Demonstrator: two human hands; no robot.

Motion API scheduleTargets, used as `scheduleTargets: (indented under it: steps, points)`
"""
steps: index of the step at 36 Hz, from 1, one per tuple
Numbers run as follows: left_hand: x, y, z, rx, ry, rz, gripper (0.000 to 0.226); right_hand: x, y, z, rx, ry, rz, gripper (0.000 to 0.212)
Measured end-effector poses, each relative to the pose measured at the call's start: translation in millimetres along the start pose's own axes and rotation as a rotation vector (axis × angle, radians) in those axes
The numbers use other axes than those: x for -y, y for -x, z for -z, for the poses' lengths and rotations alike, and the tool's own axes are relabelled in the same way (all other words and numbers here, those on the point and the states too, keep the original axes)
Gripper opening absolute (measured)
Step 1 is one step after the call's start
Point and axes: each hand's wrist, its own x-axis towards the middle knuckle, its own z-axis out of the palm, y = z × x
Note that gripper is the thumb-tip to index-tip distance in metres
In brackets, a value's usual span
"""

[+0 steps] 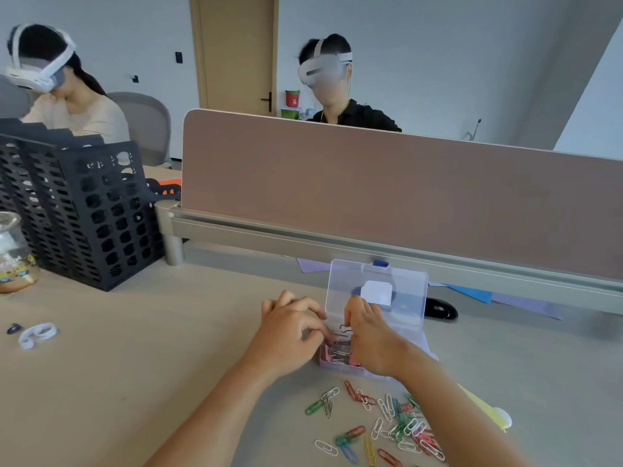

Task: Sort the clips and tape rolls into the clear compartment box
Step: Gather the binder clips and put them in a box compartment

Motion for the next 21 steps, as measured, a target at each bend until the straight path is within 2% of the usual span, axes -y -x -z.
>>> scheduleTargets:
  steps: [9, 15, 21]
  points:
    - [4.1, 0.0, -3.1, -0.075, 0.052, 0.017, 0.043, -3.6, -2.0, -9.2, -0.038, -0.089, -0.024, 0.021]
    - [4.9, 0.2, -3.6, -0.101, 0.061, 0.016, 0.026, -9.1, 4.1, -0.6, -0.065, -0.071, 0.002, 0.026]
    - [3.8, 0.1, -4.0, -0.106, 0.055, 0.003, 0.030, -21.3, 10.5, 9.8, -0.130, -0.066, -0.016, 0.017]
